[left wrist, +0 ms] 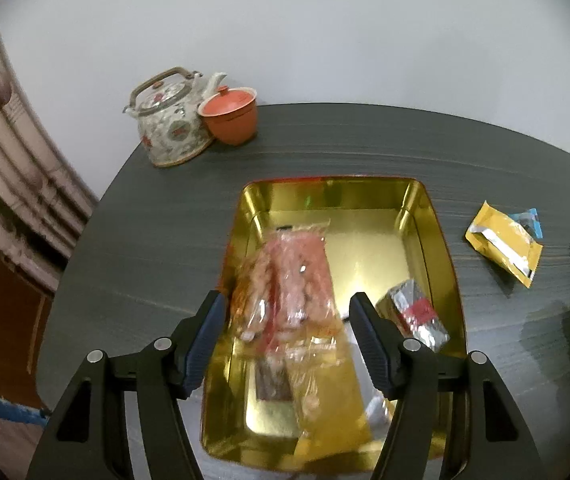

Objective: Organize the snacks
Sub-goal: 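Carry the clear bag into the gold tin and open the left gripper, then carry the navy-and-white packet into the tin and release with the right gripper, then grasp the blue-wrapped candy with the right gripper and lift it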

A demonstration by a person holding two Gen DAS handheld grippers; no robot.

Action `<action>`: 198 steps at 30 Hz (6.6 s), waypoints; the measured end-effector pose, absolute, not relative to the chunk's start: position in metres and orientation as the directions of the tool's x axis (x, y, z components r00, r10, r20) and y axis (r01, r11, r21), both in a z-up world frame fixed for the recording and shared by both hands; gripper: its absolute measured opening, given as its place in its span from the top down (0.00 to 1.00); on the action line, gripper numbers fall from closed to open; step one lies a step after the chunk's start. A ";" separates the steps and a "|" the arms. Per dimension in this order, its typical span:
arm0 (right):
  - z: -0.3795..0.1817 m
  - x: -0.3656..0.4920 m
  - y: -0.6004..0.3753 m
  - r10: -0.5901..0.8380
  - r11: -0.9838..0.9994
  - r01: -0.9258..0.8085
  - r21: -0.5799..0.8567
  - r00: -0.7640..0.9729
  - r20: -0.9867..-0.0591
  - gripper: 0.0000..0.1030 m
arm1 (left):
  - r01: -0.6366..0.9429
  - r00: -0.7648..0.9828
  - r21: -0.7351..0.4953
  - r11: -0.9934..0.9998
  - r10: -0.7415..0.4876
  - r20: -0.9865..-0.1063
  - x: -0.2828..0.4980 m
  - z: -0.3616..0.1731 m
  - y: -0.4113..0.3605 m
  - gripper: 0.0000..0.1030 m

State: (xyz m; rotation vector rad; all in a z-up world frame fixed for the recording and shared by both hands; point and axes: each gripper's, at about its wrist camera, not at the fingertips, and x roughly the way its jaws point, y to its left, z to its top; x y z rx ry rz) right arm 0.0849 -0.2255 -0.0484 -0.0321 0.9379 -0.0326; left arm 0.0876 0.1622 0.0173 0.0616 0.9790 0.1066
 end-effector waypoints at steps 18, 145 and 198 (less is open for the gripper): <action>-0.049 0.085 -0.225 -0.061 0.998 0.025 -0.057 0.589 -0.806 0.55 | -0.095 0.589 0.113 0.989 0.147 -0.795 0.035 0.022 0.184 0.36; -0.038 0.154 -0.100 0.074 0.970 -0.239 -0.051 0.485 -0.872 0.63 | -0.371 0.494 0.044 0.927 0.238 -0.837 0.029 0.002 0.267 0.27; -0.033 0.074 -0.148 0.306 0.905 -0.416 0.093 0.484 -0.820 0.63 | -0.012 0.605 0.104 0.995 0.090 -0.791 0.066 0.029 0.091 0.27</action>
